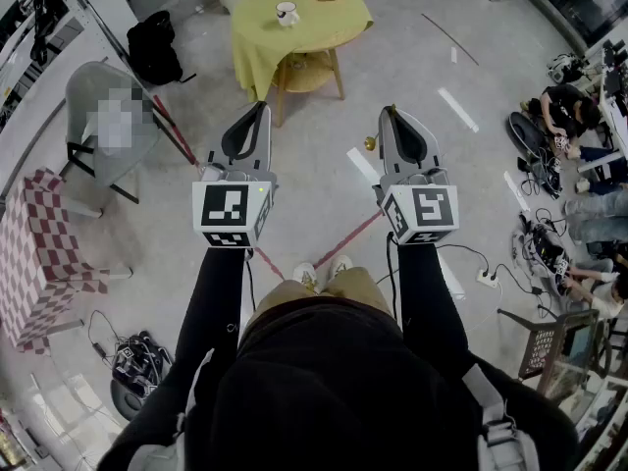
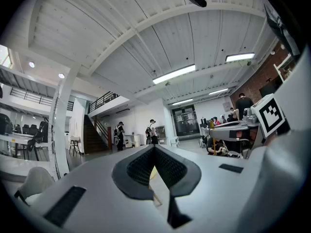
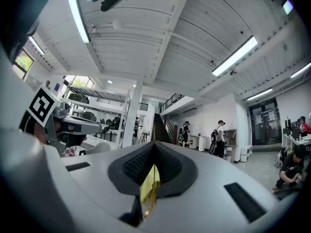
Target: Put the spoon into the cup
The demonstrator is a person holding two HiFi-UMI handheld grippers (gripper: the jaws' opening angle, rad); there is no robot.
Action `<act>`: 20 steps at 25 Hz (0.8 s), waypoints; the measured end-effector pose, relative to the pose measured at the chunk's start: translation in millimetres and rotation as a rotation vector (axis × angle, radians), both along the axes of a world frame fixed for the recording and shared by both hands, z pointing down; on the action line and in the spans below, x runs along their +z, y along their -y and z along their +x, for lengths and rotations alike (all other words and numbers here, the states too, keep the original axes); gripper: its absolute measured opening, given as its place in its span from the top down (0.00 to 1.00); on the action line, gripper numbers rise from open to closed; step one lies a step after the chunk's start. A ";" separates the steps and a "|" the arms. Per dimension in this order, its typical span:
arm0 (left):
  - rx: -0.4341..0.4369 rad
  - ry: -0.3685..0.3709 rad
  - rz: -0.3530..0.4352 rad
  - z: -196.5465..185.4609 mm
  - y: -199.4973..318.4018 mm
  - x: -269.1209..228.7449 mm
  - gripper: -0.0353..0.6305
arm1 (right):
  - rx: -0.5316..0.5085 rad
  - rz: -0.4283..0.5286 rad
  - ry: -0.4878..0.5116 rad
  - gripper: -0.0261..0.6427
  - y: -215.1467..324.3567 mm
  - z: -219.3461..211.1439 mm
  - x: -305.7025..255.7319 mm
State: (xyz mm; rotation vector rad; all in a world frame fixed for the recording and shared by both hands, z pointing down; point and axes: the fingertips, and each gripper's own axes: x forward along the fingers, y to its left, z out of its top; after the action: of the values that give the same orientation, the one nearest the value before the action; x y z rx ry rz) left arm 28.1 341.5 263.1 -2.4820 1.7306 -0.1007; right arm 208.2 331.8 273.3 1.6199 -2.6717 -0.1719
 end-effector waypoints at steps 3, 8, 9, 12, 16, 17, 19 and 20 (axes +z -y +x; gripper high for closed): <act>-0.003 0.002 0.003 -0.2 -3.9 -1.0 0.92 | -0.001 0.002 0.001 0.92 -4.6 0.5 -0.8; -0.005 0.005 0.002 -0.5 -5.8 0.3 0.92 | -0.017 -0.005 -0.002 0.92 -6.2 -2.6 0.2; -0.004 0.008 0.001 -0.4 -6.1 0.8 0.92 | -0.022 -0.008 0.002 0.92 -6.0 -3.5 0.0; -0.007 0.013 -0.001 -3.5 -8.4 2.4 0.92 | -0.025 -0.012 0.006 0.92 -6.3 -6.3 0.2; -0.024 0.011 0.000 -11.1 -5.5 4.5 0.92 | -0.032 -0.014 0.005 0.92 -5.1 -9.6 3.0; -0.022 0.014 -0.002 -11.1 -4.7 5.5 0.92 | -0.035 -0.017 0.005 0.92 -4.2 -10.2 4.6; -0.013 0.026 0.000 -9.1 -3.0 6.8 0.92 | -0.042 -0.026 0.006 0.92 -0.5 -11.1 8.1; -0.011 0.029 0.001 -8.8 -1.0 6.8 0.92 | -0.044 -0.029 0.008 0.92 2.8 -11.7 9.3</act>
State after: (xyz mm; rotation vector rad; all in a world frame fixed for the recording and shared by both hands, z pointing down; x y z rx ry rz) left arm 19.3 342.5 269.9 -2.4585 1.7330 -0.1361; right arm 196.5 329.0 282.6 1.5587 -2.7038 -0.1272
